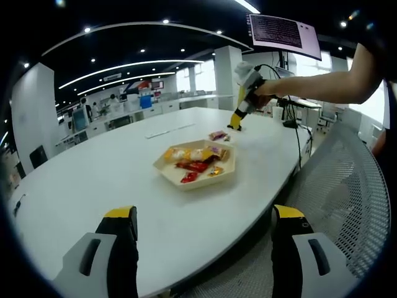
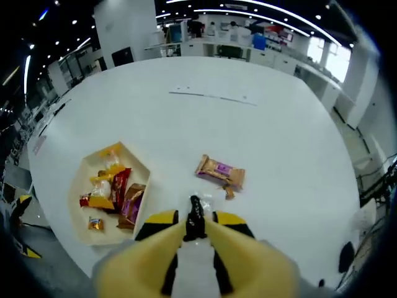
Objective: Place the target food into the container with the food tongs after gripping and lifting it, then release it inside without dropping or visibly crushing the food.
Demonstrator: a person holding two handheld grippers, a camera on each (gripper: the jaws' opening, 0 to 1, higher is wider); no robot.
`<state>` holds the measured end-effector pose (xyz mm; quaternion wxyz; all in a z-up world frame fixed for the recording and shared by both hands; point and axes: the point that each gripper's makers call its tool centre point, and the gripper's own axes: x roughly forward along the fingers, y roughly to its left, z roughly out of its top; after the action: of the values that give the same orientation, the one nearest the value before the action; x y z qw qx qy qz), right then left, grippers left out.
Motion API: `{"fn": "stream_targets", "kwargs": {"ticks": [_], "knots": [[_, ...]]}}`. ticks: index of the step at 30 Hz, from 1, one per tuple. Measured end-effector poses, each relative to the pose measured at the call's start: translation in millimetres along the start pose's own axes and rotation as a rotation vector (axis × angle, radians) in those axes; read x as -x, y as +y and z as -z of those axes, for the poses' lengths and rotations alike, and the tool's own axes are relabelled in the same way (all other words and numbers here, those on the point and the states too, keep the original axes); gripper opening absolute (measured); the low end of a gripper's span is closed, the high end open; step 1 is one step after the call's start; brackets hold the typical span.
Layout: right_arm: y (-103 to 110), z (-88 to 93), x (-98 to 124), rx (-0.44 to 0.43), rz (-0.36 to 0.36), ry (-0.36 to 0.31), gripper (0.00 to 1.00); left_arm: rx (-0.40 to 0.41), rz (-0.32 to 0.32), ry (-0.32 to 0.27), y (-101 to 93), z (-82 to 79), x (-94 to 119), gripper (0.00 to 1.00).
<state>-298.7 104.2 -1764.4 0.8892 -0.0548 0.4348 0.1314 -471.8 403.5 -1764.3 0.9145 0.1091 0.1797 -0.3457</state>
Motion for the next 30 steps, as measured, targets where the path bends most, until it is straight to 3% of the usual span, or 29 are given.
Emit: {"fn": "stream_targets", "kwargs": {"ticks": [17, 25, 30], "knots": [[30.2, -26.6, 20.4, 0.010, -0.038, -0.056, 0.21, -0.004, -0.014, -0.025, 2.1, -3.9, 1.3, 0.85], [59.4, -43.2, 22.5, -0.031, -0.112, -0.084, 0.21, -0.003, -0.013, -0.028, 1.4, -4.3, 1.3, 0.84], [84.8, -57.5, 18.5, 0.012, -0.148, -0.090, 0.21, 0.001, -0.019, -0.039, 2.6, -5.7, 1.6, 0.85]]}}
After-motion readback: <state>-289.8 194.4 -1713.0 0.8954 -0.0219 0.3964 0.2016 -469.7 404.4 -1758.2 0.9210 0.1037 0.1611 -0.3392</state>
